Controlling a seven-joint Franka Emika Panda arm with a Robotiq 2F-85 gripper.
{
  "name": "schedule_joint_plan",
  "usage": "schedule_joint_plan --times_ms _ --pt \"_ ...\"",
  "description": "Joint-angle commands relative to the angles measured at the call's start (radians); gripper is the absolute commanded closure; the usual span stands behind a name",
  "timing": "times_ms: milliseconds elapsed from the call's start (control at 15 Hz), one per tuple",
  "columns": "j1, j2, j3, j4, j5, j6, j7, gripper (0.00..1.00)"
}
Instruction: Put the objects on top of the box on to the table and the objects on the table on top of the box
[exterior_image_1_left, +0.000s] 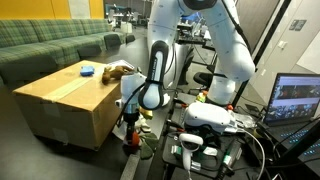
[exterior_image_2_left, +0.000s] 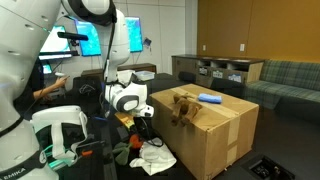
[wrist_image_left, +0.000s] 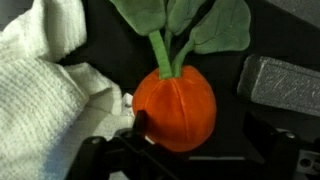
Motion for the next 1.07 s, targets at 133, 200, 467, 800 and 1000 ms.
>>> schedule_joint_plan --times_ms 133,200,467,800,1000 --pt "-0.006 0.045 -0.006 0.009 -0.002 0.052 -0.037 0.00" --pt "-0.002 0.050 -0.011 0.009 -0.004 0.056 -0.038 0.00" --pt "-0.001 0.065 -0.019 0.008 -0.008 0.071 -0.044 0.25" --pt "0.002 0.060 -0.027 0.000 -0.012 0.077 -0.045 0.64" --pt "0.001 0.041 -0.025 -0.010 -0.012 0.074 -0.042 0.88"
